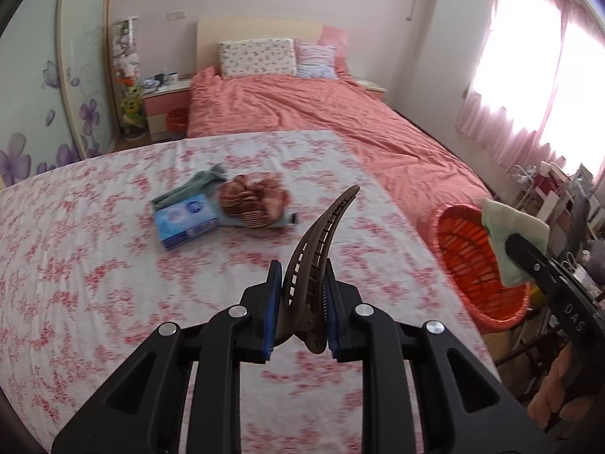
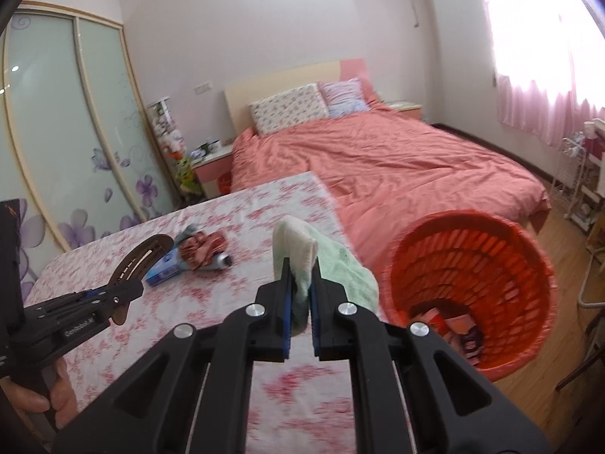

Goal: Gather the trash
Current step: 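Carry the clip and green cloth over the orange basket and open both tools, then move both tools back to the bed and grasp the red plaid scrunchie with the right tool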

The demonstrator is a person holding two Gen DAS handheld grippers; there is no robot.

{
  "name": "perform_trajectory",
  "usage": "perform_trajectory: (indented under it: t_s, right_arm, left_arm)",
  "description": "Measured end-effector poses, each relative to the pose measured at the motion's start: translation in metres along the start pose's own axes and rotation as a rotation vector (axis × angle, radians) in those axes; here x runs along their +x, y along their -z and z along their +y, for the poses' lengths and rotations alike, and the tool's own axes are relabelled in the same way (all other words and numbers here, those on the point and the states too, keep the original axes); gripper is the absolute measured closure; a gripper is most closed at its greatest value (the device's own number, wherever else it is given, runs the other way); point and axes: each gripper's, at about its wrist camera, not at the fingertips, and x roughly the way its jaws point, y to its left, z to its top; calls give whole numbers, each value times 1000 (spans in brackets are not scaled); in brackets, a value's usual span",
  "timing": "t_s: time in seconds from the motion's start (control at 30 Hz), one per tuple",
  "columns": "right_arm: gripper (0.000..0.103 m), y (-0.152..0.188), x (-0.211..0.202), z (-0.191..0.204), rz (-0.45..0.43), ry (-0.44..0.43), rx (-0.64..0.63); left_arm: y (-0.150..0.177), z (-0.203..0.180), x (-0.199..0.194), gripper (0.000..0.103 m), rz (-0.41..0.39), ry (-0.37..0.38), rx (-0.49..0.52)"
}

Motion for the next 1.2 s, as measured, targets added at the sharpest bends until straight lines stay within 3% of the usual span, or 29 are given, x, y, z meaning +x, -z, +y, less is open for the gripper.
perform_trajectory:
  t_s: [0.33,0.73,0.93,1.0,1.07,1.2]
  right_arm:
    - [94,-7,-18,-72,-50,92,95]
    - [94,-10,-7,-158,-60,168,205]
    - [83,-12,15,-191,-49,183,252]
    - [74,-11,21,-198,-42,189,262]
    - [72,-8,26,-204,-33,197,275]
    - [63,-1,30,-207,-21,219,283]
  left_arm:
    - [-9,-86,22,82,12,162,96]
    - [-14,-184,76,82,96,304,197]
    - [-13,-212,102,81,135,323,233]
    - [-10,-215,110,67,145,310,242]
    - [-8,-213,113,57,146,291,240]
    - [-5,-196,113,53,146,244,235]
